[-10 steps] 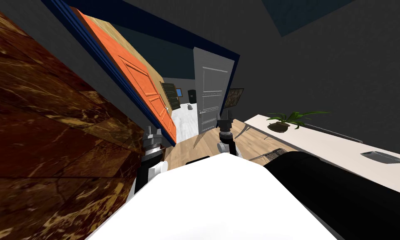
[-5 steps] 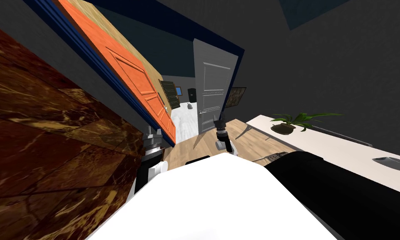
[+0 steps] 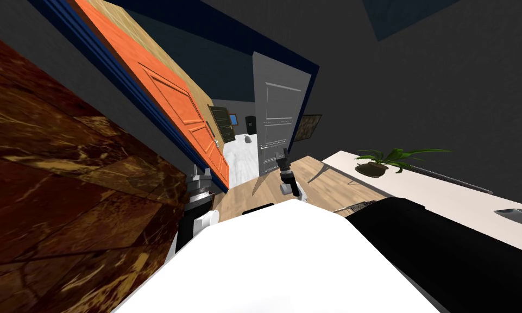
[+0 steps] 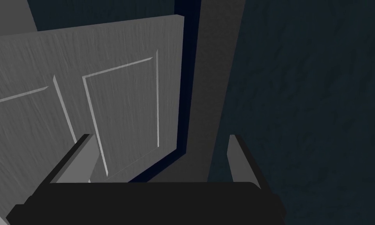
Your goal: Push the door open
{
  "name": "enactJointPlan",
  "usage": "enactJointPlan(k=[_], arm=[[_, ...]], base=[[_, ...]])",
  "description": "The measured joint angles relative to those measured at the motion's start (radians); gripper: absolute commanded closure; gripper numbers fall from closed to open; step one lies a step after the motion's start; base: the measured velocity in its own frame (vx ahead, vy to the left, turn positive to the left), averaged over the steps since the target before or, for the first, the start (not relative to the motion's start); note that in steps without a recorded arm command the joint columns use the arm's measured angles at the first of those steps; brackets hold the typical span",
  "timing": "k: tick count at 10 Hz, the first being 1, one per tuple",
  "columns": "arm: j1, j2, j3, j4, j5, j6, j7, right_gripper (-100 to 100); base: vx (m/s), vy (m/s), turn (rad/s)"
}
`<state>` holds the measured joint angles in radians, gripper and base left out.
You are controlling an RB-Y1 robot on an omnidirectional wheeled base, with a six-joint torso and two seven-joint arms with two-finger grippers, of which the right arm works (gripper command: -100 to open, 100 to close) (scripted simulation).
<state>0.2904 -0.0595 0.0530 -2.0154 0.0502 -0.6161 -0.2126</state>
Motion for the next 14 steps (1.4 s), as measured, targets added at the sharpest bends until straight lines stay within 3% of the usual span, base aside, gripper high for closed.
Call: enactJointPlan(k=[12, 14], arm=[[-0.182, -0.057, -0.016, 0.337, 0.053, 0.012, -0.076, -100], [-0.224, -0.063, -0.018, 0.405, 0.064, 0.014, -0.086, -100]], base=[[0.049, -0.019, 0.006], [0.052, -0.021, 0.007]])
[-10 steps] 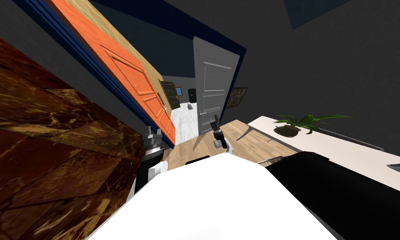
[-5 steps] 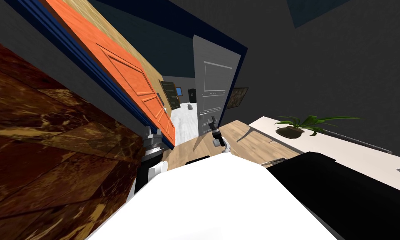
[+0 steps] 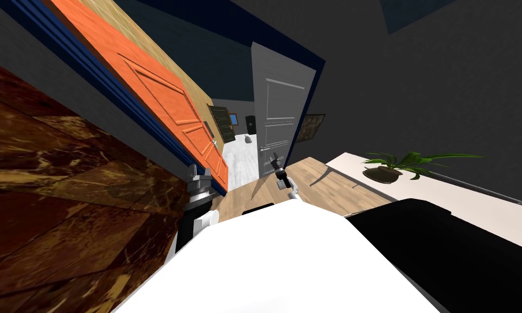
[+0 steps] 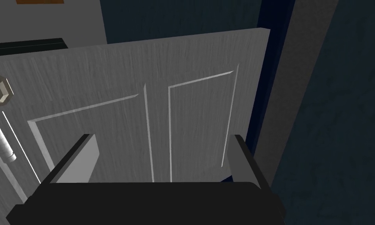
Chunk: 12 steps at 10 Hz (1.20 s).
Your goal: Push the door open
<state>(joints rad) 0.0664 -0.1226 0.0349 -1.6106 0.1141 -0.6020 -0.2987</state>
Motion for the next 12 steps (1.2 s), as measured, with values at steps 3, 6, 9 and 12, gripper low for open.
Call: enactJointPlan(k=[3, 6, 9, 12], arm=[[-0.047, -0.016, -0.002, 0.086, 0.017, 0.003, -0.021, -100], [-0.097, -0.033, -0.008, 0.174, 0.029, 0.008, -0.044, -100], [-0.143, -0.044, -0.009, 0.258, 0.047, 0.013, -0.061, -100], [-0.192, -0.056, -0.014, 0.353, 0.059, 0.013, -0.080, -100]], base=[[0.047, -0.020, 0.007], [0.049, -0.020, 0.006], [0.051, -0.020, 0.006], [0.051, -0.020, 0.006]])
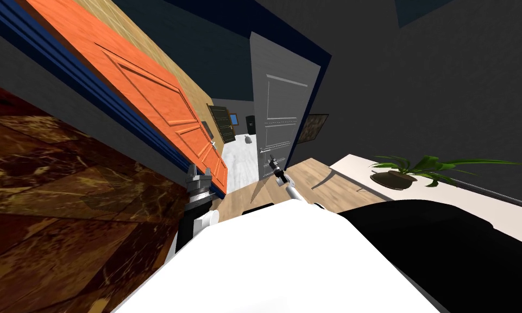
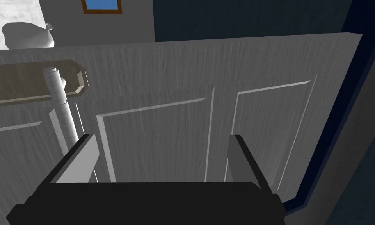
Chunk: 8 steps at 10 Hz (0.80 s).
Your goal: Push the door open
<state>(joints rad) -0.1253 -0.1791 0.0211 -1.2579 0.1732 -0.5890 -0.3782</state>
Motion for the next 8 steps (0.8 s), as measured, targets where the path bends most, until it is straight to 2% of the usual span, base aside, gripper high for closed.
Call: enactJointPlan(k=[3, 8], arm=[[-0.052, -0.016, -0.004, 0.094, 0.015, 0.003, -0.021, -100], [-0.113, -0.036, -0.007, 0.216, 0.036, 0.012, -0.051, -100]], base=[[0.046, -0.021, 0.007], [0.051, -0.017, 0.006]])
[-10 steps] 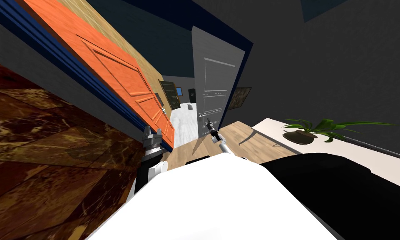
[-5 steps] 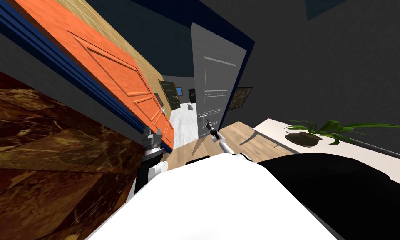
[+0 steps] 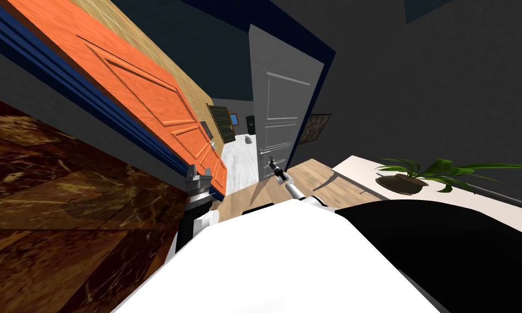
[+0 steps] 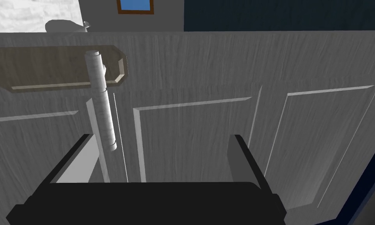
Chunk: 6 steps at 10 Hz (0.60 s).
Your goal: Push the door open
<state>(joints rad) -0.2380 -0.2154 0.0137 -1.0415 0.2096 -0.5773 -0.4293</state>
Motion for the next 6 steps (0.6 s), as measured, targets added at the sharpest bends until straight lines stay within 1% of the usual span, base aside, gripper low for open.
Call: enactJointPlan(k=[2, 3, 4, 5, 6], arm=[[-0.031, -0.003, -0.004, 0.064, 0.008, -0.005, -0.007, -100], [-0.048, -0.010, -0.004, 0.094, 0.013, -0.004, -0.015, -100], [-0.057, -0.012, -0.005, 0.112, 0.017, 0.002, -0.020, -100], [-0.075, -0.016, -0.006, 0.143, 0.021, 0.003, -0.025, -100], [-0.079, -0.020, -0.006, 0.156, 0.024, 0.006, -0.031, -100]], base=[[0.047, -0.014, 0.006], [0.044, -0.016, 0.004], [0.052, -0.013, 0.004], [0.039, -0.015, 0.005], [0.042, -0.016, 0.004]])
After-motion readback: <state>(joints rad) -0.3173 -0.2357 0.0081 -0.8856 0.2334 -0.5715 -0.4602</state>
